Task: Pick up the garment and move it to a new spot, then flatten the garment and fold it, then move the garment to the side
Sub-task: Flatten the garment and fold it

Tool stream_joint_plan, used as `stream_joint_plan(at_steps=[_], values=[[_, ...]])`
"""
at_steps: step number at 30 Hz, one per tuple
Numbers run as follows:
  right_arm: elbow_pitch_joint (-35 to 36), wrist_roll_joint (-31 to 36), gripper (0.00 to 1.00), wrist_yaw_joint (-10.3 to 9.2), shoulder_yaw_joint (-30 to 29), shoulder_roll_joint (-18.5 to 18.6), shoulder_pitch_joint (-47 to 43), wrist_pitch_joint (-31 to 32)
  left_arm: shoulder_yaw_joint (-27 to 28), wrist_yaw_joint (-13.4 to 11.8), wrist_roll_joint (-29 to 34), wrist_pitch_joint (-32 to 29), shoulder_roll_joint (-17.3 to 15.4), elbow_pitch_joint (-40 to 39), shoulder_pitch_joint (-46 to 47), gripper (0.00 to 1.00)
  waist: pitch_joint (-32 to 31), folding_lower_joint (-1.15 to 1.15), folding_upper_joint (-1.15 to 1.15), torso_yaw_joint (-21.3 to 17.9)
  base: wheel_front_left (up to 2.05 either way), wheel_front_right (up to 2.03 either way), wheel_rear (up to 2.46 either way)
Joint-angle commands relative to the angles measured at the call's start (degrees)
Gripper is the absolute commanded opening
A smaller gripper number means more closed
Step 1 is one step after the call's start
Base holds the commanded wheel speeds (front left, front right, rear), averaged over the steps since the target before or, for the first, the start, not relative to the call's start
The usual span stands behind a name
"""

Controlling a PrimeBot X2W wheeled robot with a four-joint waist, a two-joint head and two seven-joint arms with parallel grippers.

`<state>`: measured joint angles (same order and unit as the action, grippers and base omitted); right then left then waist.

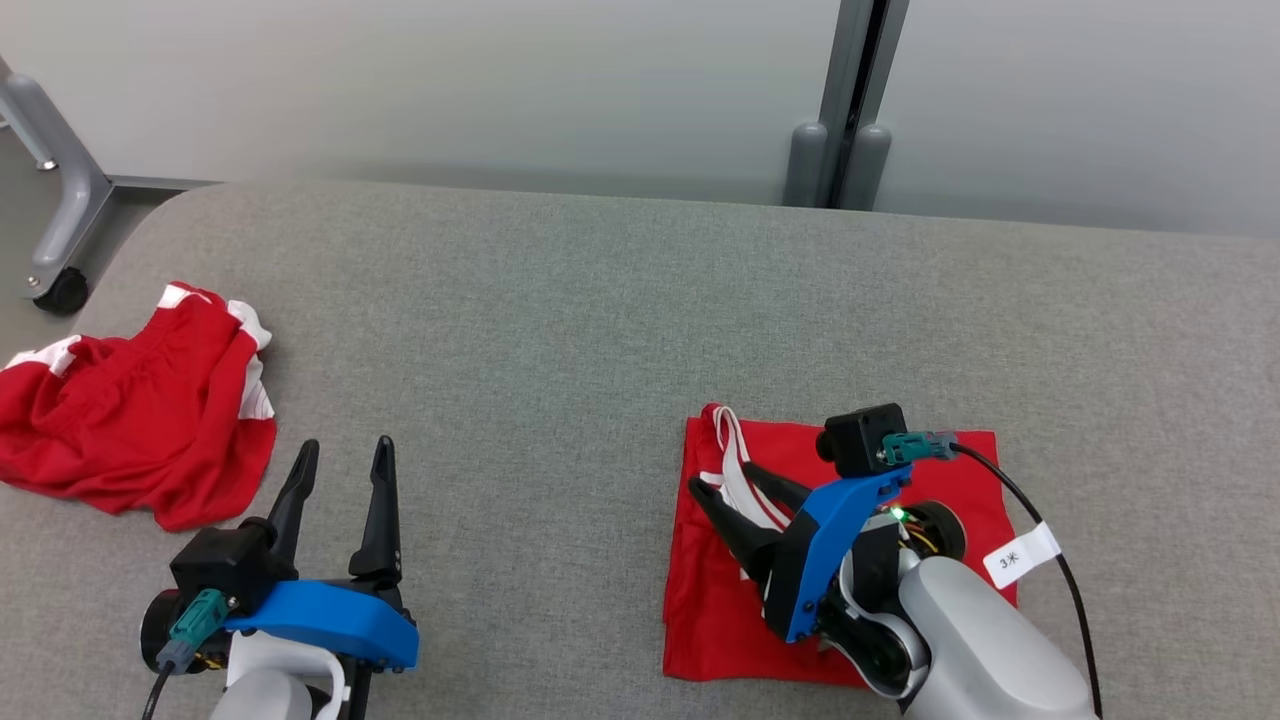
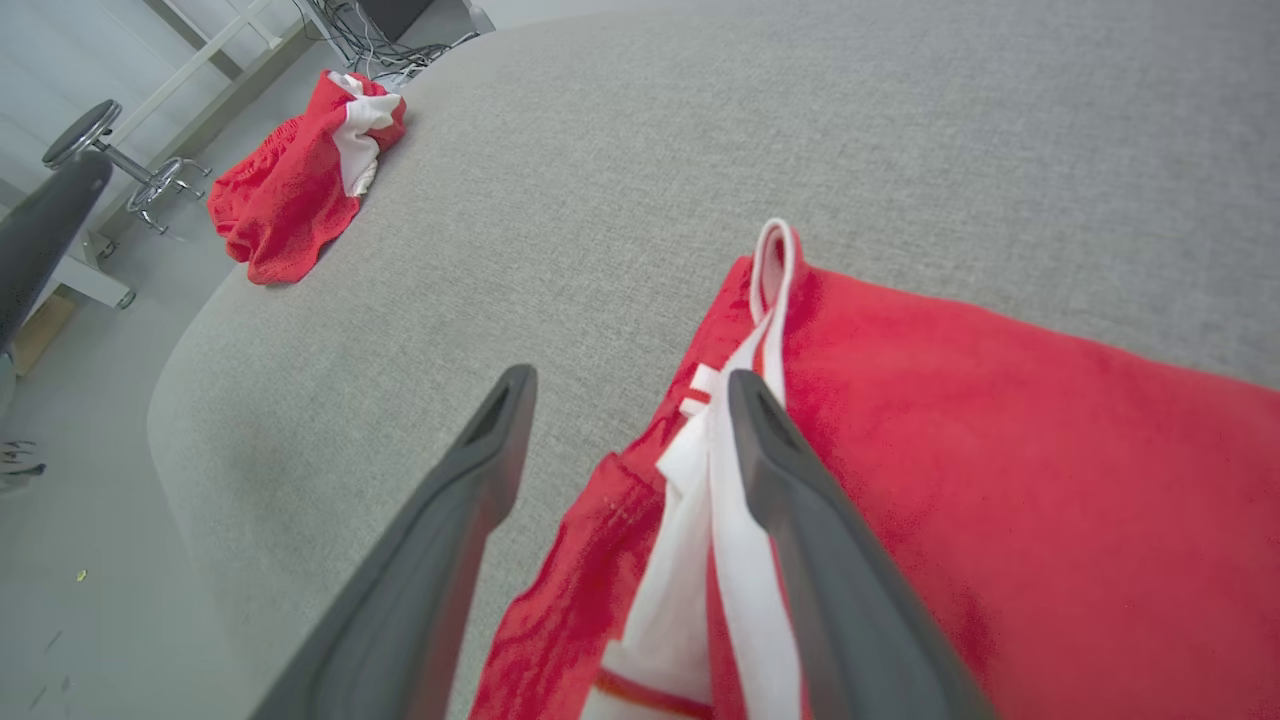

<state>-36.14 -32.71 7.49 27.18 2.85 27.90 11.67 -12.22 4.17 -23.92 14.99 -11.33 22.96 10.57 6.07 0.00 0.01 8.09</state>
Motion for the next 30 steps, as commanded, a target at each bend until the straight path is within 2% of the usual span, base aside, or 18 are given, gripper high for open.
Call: stream_joint_plan(at_steps=[1,4,8,10,17,21,22,23,24,30], values=[[0.76,-1.99,1.0,0.0,1.04,0.1,1.36,-1.47,-0.19,0.3,-0.13,0.23,-0.31,0.14,-0.28,1.0,-0.39,0.0,-0.01,-0.23,0.0,0.0,0.0],[1.45,-3.8,1.0,0.0,1.47,0.13,2.12,-5.09,-0.07,0.08,-0.21,0.24,-0.5,0.03,-0.69,1.0,-1.11,0.0,-0.01,-0.53,0.0,0.0,0.0],[2.73,-3.97,1.0,0.0,-1.51,0.14,2.03,-9.66,0.35,-0.4,-0.34,0.24,-0.92,-0.54,-1.35,1.0,-2.03,0.0,-0.01,-0.95,0.0,0.0,0.0],[2.68,-0.89,1.0,0.0,-3.99,0.57,1.4,-10.69,0.61,-0.6,-0.5,0.24,-1.17,-0.86,-1.98,1.0,-2.3,0.0,-0.01,-1.28,0.0,0.0,0.0],[5.21,14.63,1.0,0.0,-15.11,5.87,-4.17,-13.97,1.22,-1.24,-0.95,0.24,-1.46,-2.09,-3.34,1.0,-2.51,0.0,-0.01,-2.59,0.0,0.0,0.0],[6.24,22.36,1.0,0.0,-20.21,4.5,-8.28,-15.1,1.21,-1.46,-1.21,0.24,-1.31,-2.61,-3.06,1.0,-1.97,0.0,-0.01,-3.0,0.0,0.0,0.0],[6.3,23.38,0.83,0.0,-20.87,3.68,-8.94,-15.05,1.23,-1.47,-1.14,0.24,-1.34,-2.74,-2.9,1.0,-1.72,0.0,-0.01,-3.09,0.0,0.0,0.0],[6.29,24.49,0.5,0.0,-21.0,2.96,-9.4,-14.99,1.2,-1.42,-1.08,0.24,-1.34,-2.86,-2.7,1.0,-1.5,0.0,-0.01,-3.12,0.0,0.0,0.0],[6.05,25.46,0.0,0.0,-20.74,2.33,-9.75,-14.76,1.17,-1.42,-1.09,0.24,-1.36,-2.97,-2.47,1.0,-1.26,0.0,-0.01,-3.12,0.0,0.0,0.0],[2.08,25.95,0.0,0.0,-14.56,0.13,-7.44,-12.74,0.24,-0.91,-0.66,0.18,-1.32,-2.9,-0.95,1.0,0.18,0.0,-0.01,-2.33,0.0,0.0,0.0]])
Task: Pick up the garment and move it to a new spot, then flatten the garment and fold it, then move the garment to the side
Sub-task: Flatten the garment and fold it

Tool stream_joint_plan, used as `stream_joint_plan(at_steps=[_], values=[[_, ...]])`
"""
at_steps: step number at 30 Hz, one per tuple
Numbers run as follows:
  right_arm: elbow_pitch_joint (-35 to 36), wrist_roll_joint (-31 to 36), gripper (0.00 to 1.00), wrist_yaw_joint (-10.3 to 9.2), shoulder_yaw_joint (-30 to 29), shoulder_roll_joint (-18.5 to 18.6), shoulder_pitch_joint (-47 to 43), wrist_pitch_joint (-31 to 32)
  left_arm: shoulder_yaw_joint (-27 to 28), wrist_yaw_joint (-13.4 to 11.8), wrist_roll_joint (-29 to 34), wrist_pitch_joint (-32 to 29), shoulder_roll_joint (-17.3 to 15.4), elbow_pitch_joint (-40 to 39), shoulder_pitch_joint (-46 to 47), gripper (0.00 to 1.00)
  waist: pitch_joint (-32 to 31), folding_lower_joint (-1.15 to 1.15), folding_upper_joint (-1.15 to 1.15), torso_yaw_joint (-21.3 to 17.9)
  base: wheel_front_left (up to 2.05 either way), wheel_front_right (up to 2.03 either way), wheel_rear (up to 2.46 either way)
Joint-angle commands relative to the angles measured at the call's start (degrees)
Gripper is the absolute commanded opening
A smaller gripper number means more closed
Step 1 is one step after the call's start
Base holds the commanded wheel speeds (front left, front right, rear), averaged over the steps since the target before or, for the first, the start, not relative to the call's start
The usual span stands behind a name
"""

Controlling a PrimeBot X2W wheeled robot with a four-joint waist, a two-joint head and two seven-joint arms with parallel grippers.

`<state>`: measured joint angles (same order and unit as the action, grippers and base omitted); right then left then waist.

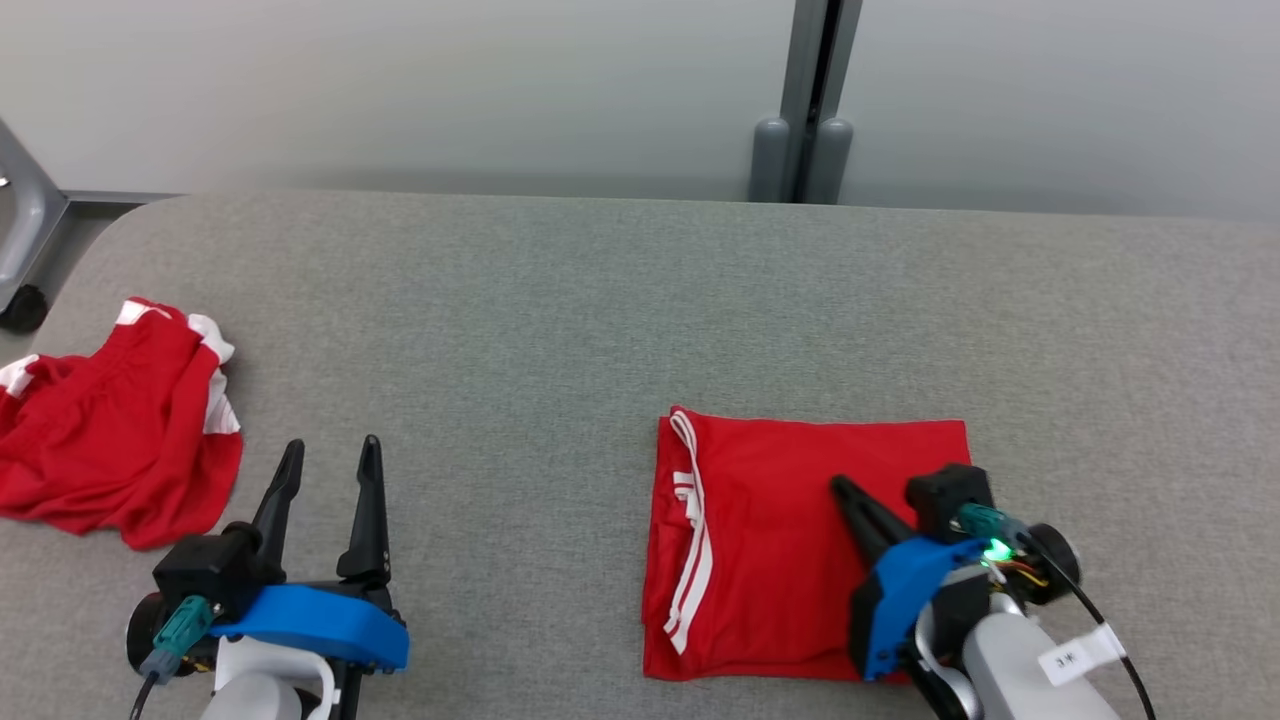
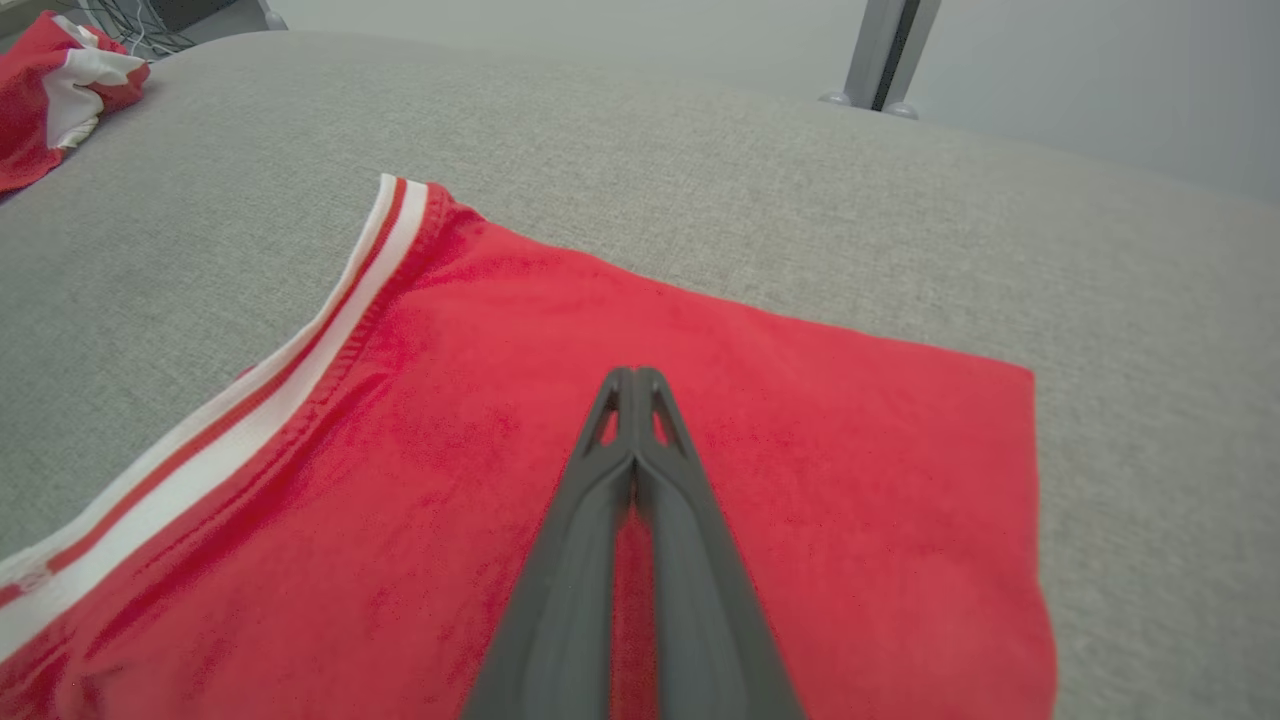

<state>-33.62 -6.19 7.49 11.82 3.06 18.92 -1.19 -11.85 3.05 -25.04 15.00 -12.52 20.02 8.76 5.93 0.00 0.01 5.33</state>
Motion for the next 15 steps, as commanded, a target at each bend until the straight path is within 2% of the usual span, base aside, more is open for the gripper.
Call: stream_joint_plan(at_steps=[1,6,10,15], values=[[-1.16,-2.14,0.0,0.0,3.04,-0.11,2.28,0.27,-0.43,0.37,0.49,0.15,-0.05,0.17,1.24,1.0,0.45,0.0,-0.01,0.81,0.0,0.0,0.0],[-4.63,-6.07,0.0,0.0,14.4,0.09,6.34,1.86,-1.9,0.98,0.92,-0.08,0.24,1.26,2.9,1.0,0.96,0.0,-0.01,2.98,0.0,0.0,0.0],[-7.44,-8.8,0.0,0.01,19.56,-0.08,9.03,4.69,-3.2,1.49,1.42,-0.2,0.31,1.94,4.16,1.0,1.17,0.0,-0.01,4.88,0.0,0.0,0.0],[-6.56,-14.42,0.0,0.01,25.66,-0.03,10.97,4.48,-4.05,1.84,1.51,-0.16,0.28,2.62,4.88,1.0,1.33,0.0,-0.01,5.98,0.0,0.0,0.0]])
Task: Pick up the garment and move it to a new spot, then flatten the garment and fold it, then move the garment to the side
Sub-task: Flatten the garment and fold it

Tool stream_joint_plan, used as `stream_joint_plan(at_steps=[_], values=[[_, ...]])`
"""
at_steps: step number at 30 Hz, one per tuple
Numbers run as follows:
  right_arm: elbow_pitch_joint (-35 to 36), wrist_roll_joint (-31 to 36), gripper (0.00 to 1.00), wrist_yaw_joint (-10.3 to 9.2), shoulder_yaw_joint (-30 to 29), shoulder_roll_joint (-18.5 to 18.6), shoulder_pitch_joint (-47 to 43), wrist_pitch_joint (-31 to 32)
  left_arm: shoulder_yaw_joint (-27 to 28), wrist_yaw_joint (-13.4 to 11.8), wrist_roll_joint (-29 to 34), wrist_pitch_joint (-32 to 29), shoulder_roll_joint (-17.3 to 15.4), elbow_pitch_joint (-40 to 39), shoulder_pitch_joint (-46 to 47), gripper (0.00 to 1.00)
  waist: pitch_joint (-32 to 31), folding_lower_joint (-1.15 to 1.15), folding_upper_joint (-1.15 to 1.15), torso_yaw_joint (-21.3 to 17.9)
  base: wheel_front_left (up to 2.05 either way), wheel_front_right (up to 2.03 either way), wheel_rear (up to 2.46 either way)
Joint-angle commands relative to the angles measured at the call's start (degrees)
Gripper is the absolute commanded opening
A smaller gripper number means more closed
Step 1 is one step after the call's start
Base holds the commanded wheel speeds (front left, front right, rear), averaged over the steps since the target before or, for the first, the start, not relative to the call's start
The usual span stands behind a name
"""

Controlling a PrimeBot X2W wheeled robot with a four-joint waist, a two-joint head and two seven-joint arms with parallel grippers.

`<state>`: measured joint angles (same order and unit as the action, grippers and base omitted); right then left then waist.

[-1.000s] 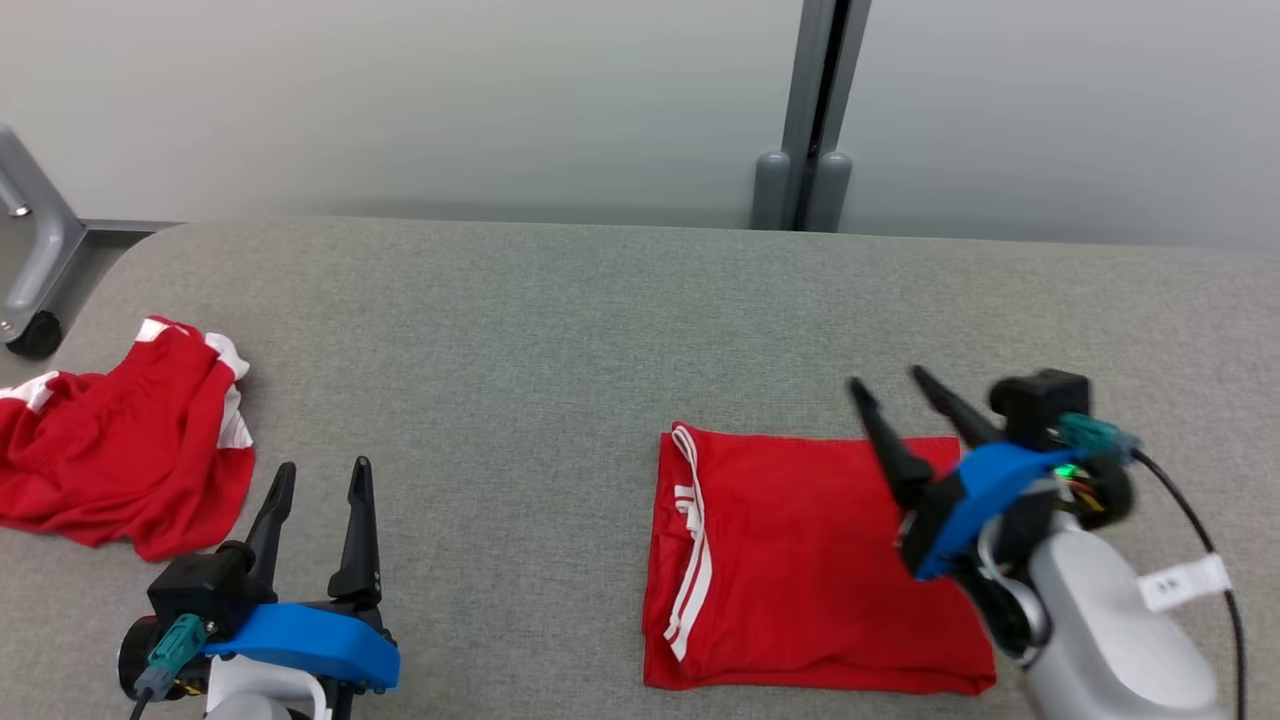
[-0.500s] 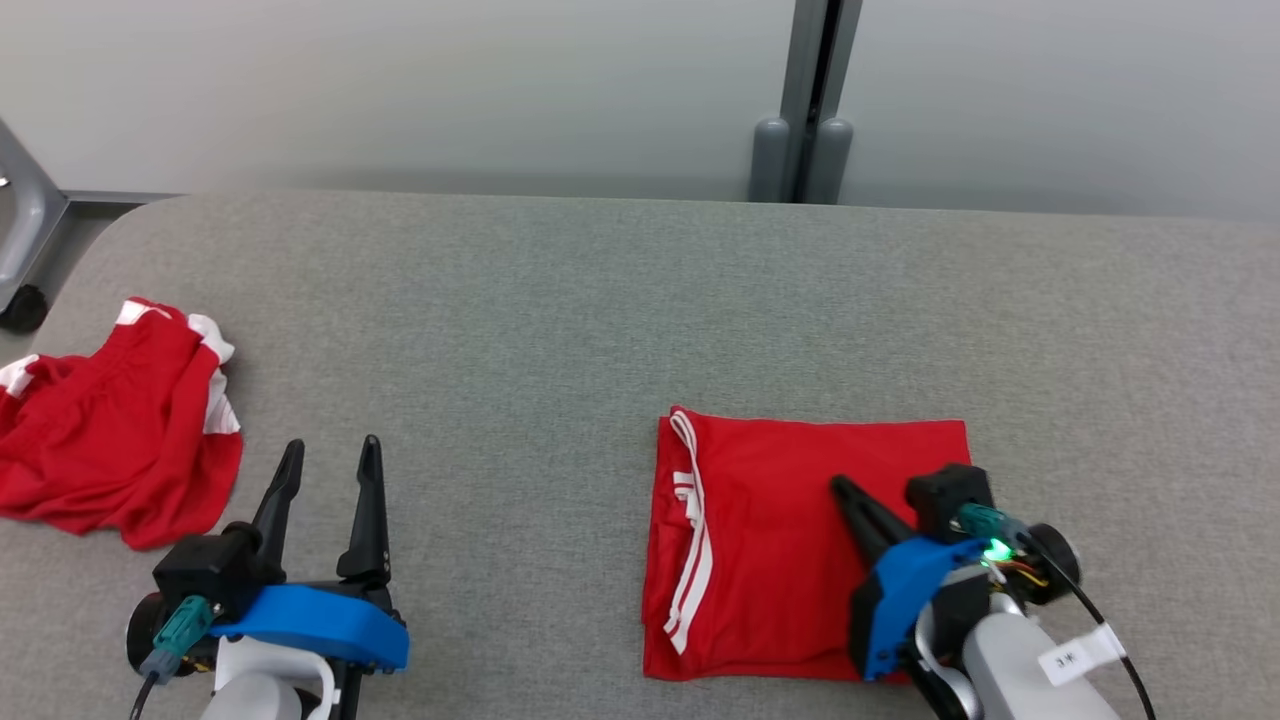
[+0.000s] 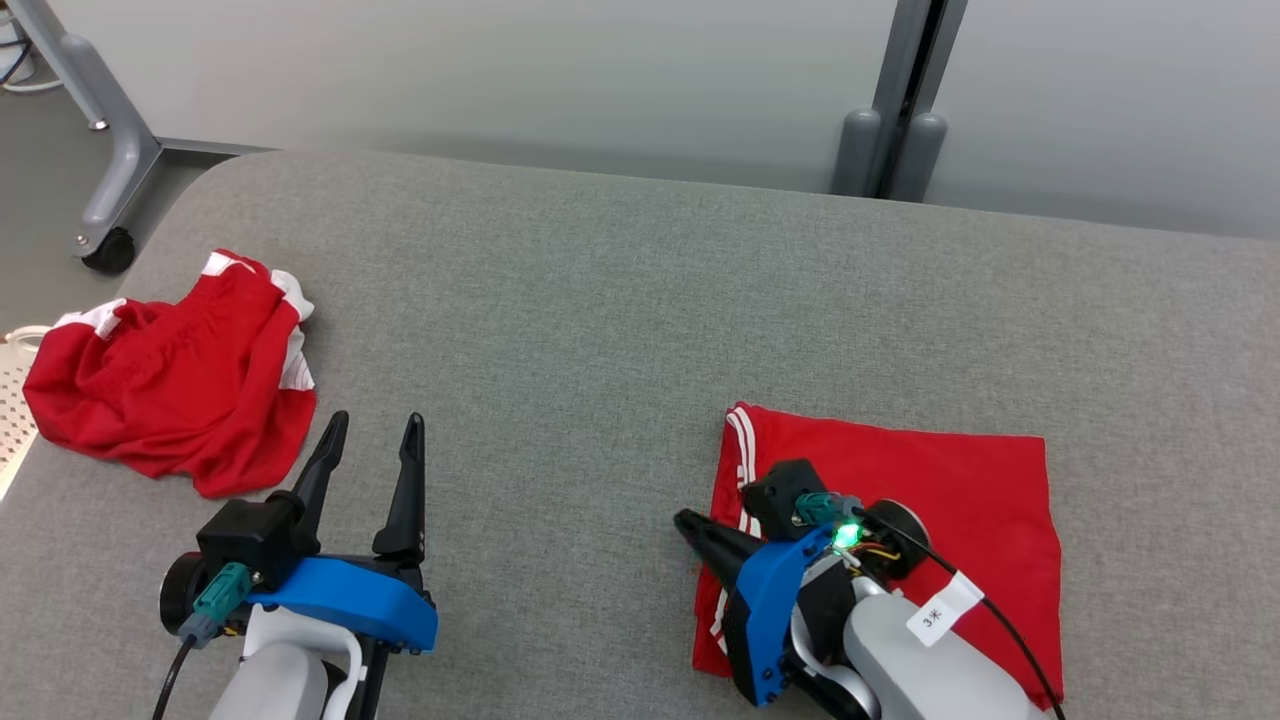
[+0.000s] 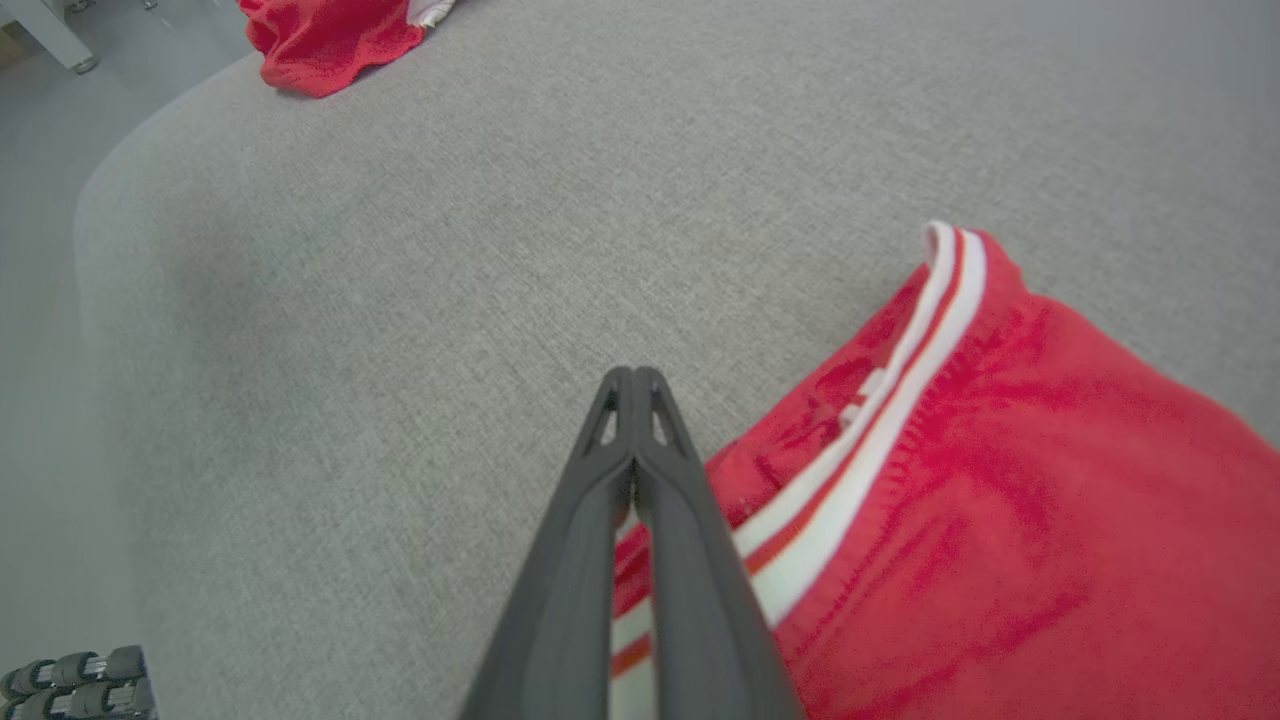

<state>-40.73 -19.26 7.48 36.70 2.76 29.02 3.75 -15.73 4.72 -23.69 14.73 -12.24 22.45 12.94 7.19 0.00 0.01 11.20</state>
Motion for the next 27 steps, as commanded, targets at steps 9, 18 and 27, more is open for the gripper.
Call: stream_joint_plan(at_steps=[9,18,27], values=[[5.72,-11.45,1.0,0.01,0.26,0.3,1.65,-9.95,1.52,-0.9,-0.92,0.4,-0.1,-0.14,-1.45,1.0,-1.26,0.0,-0.01,-2.37,0.0,0.0,0.0],[9.14,1.87,1.0,0.02,-20.24,0.24,-6.47,-15.02,3.35,-2.04,-1.09,0.46,-0.76,-1.55,-4.44,1.0,-3.5,0.0,-0.01,-6.95,0.0,0.0,0.0],[19.09,11.36,1.0,0.02,-34.54,0.19,-16.08,-13.47,5.04,-2.65,-1.44,0.49,-1.08,-1.96,-7.19,1.0,-5.04,0.0,-0.01,-9.97,0.0,0.0,0.0]])
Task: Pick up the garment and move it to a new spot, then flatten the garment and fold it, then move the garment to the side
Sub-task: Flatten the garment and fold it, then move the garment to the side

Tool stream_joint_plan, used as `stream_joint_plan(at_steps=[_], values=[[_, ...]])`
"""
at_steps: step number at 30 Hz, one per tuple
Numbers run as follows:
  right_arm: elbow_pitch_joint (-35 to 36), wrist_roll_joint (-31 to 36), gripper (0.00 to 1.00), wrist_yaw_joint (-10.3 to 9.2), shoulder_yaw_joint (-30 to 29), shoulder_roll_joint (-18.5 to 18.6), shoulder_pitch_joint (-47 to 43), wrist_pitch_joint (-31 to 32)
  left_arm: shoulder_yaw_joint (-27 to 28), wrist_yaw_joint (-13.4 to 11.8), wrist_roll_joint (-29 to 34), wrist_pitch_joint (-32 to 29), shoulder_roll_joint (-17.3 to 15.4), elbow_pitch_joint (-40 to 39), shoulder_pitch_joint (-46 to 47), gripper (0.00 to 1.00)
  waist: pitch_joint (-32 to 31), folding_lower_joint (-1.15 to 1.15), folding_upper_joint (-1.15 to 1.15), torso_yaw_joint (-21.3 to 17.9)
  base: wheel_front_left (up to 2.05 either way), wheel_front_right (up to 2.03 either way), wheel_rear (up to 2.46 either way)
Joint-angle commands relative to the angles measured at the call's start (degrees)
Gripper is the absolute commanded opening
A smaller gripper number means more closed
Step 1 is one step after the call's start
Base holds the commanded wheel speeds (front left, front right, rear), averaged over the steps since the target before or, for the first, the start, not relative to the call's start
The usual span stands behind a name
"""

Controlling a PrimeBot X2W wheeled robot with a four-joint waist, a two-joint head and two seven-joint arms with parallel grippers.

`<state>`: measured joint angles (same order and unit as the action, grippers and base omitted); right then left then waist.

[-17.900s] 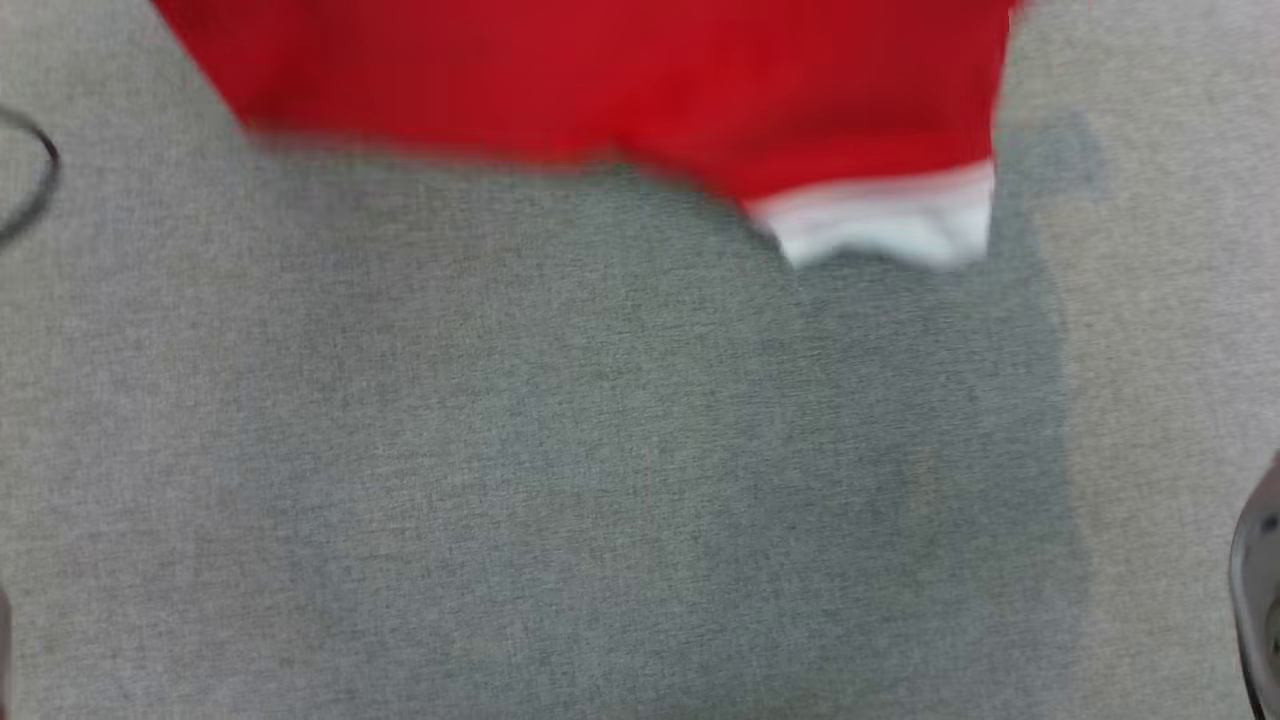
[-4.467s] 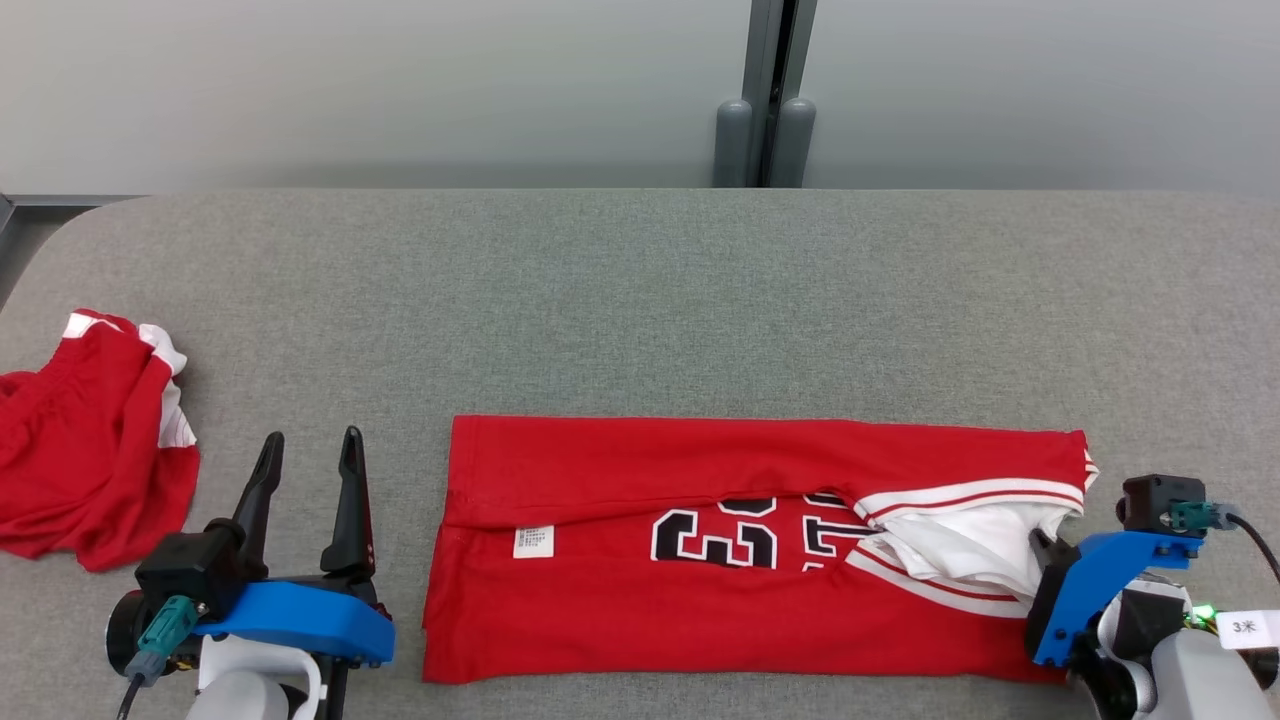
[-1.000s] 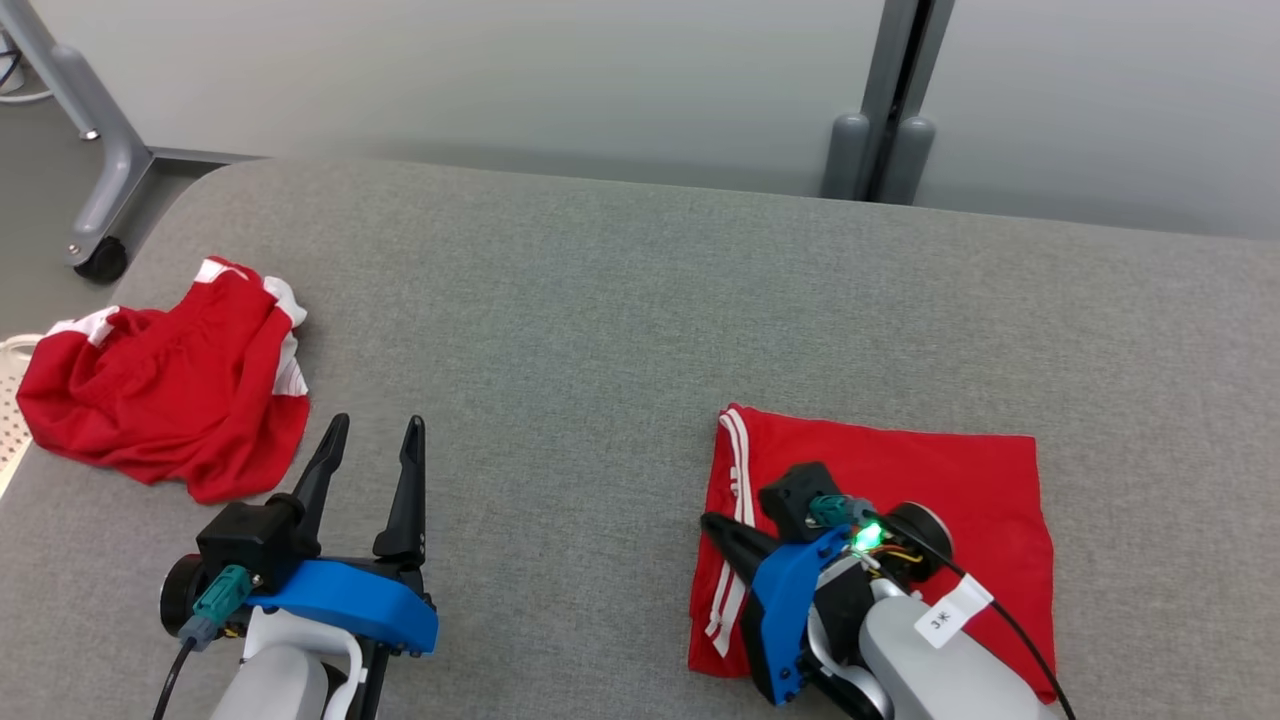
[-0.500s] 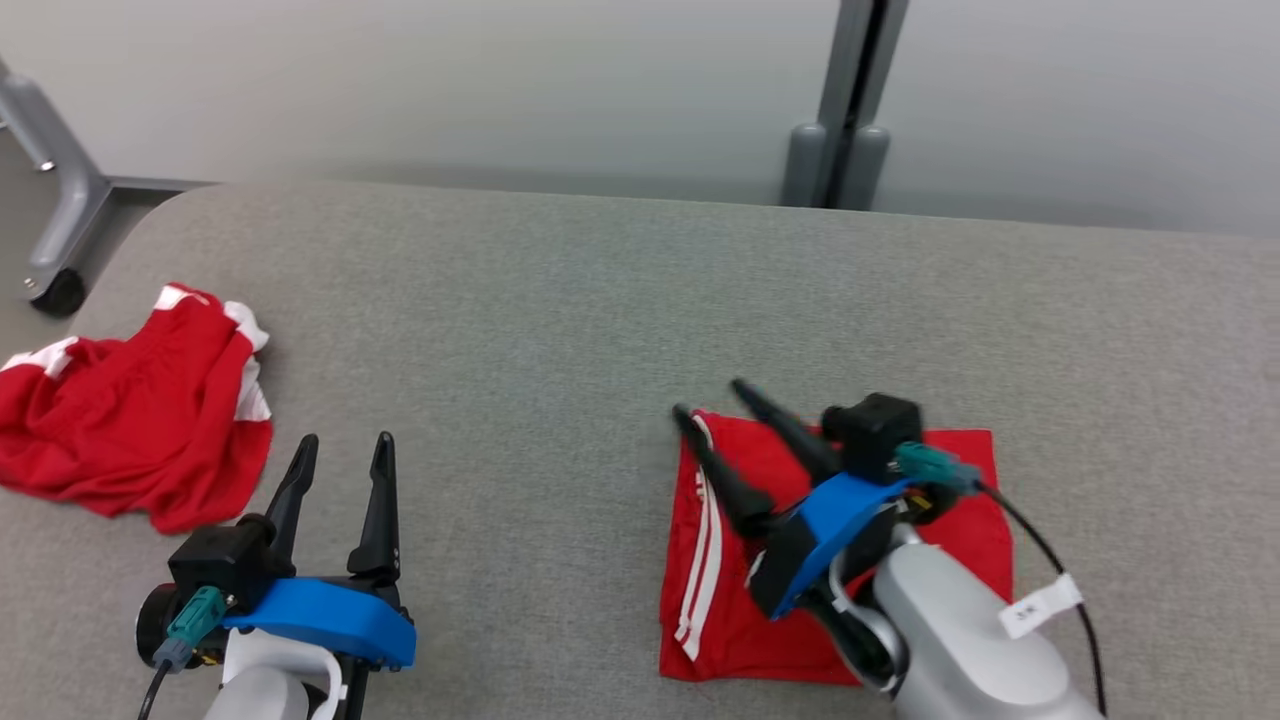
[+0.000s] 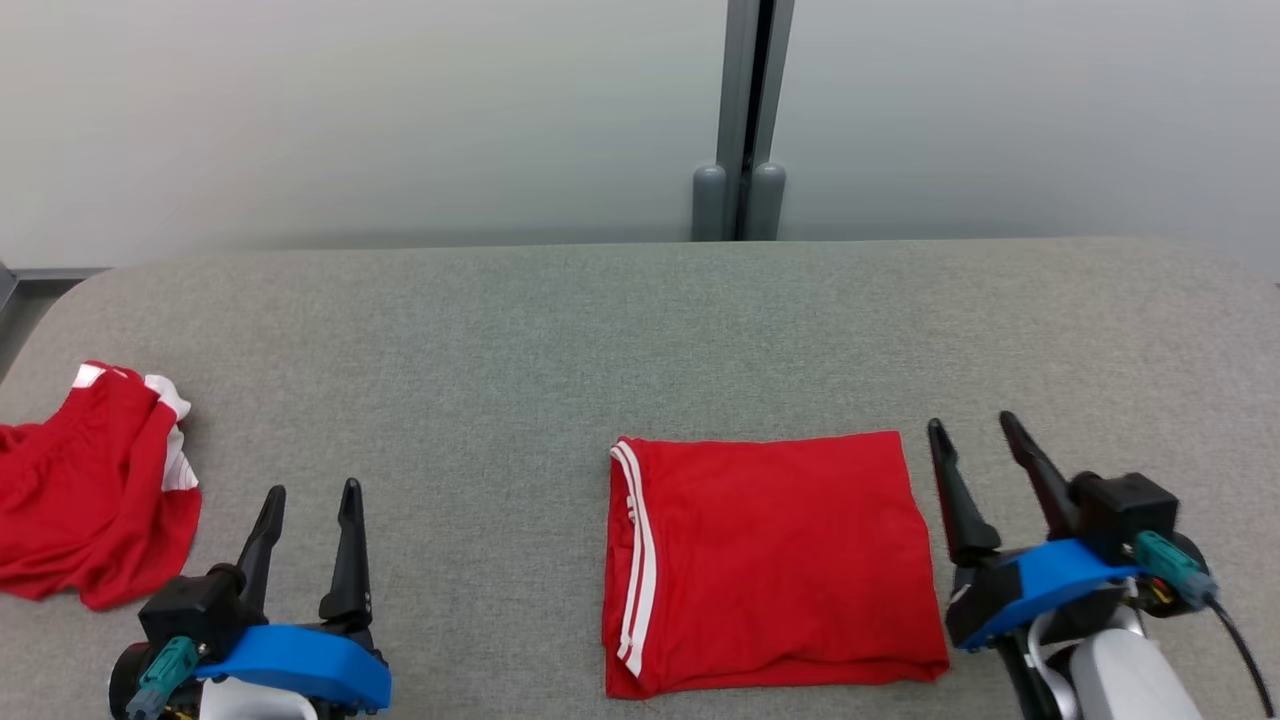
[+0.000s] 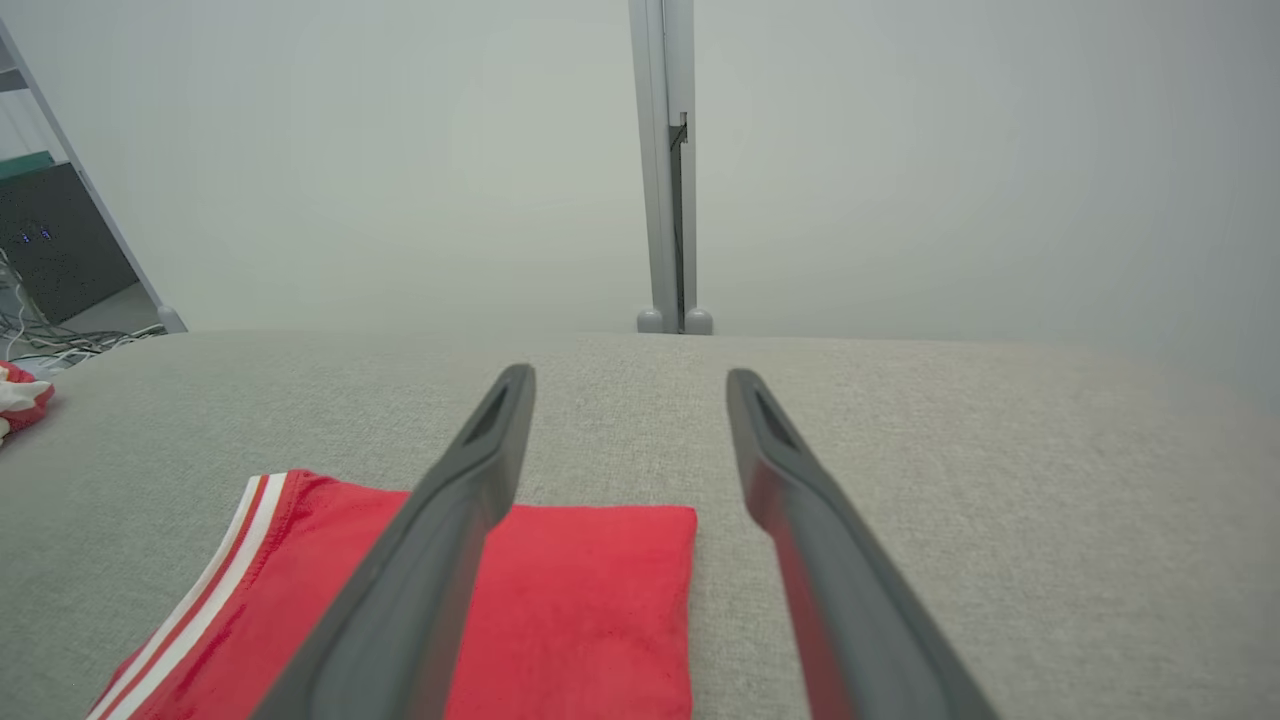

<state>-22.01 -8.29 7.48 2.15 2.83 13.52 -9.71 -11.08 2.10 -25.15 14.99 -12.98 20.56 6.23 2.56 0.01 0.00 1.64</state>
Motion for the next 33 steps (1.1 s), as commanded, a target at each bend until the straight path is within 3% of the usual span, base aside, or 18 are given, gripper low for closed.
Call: stream_joint_plan(at_steps=[1,11,33], values=[[1.57,0.85,1.0,0.02,-1.29,0.11,-1.42,0.17,0.5,-0.09,-0.02,0.23,-0.32,-0.11,-0.7,1.0,-0.58,-0.01,0.0,-0.63,0.0,0.0,0.0],[9.49,1.71,1.0,0.02,-7.63,0.12,-8.14,2.0,0.53,-0.53,0.48,0.24,0.29,0.66,-3.37,1.0,-3.46,-0.01,0.0,-1.63,0.0,0.0,0.0],[10.19,-0.76,1.0,0.02,-7.21,0.15,-11.98,5.04,0.27,-1.06,0.02,0.16,0.34,2.22,-2.68,1.0,-4.22,-0.01,0.0,-2.13,0.0,0.0,0.0]])
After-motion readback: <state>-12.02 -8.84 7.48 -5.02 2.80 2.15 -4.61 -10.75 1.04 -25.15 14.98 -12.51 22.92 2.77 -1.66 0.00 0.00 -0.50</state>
